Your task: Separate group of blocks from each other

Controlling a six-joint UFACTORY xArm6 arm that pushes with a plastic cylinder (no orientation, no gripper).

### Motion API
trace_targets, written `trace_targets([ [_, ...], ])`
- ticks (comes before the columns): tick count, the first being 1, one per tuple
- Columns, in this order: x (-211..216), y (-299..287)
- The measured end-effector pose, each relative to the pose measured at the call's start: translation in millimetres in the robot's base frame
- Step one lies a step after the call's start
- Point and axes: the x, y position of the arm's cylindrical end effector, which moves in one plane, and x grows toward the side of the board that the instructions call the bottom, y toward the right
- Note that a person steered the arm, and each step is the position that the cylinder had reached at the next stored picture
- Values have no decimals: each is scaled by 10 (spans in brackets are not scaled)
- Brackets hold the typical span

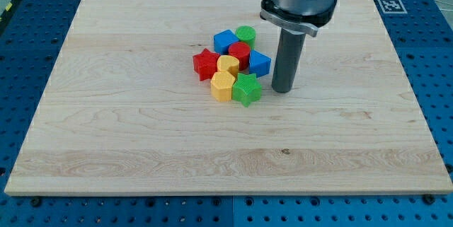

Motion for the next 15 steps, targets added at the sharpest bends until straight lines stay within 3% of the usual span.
trace_targets([
  [2, -195, -132],
  [7, -1129, -1213],
  [11, -1079, -1202],
  [13, -1145, -834],
  [15, -1447, -645],
])
